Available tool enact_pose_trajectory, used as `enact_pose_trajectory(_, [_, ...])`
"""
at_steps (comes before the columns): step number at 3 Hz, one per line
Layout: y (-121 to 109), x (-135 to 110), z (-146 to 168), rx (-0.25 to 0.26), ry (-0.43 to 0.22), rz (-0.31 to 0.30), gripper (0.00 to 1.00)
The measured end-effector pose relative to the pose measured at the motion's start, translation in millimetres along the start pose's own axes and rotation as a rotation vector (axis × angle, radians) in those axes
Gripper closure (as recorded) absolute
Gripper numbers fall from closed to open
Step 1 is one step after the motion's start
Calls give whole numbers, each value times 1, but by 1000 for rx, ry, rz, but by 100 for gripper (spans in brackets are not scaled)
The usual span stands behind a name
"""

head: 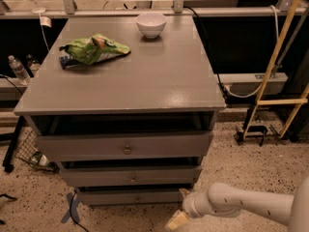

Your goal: Open bottom drawer

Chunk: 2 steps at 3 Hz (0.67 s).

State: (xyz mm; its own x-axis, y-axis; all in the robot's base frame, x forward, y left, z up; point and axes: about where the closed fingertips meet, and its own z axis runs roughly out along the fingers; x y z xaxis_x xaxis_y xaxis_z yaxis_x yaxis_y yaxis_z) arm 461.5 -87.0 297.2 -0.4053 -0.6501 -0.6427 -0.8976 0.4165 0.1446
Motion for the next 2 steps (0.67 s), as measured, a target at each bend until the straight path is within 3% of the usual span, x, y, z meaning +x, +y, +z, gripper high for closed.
enact_pose_trajectory(1, [0, 0, 3, 3, 4, -11, 0])
enact_pose_trajectory(2, [-9, 2, 17, 12, 33, -112, 0])
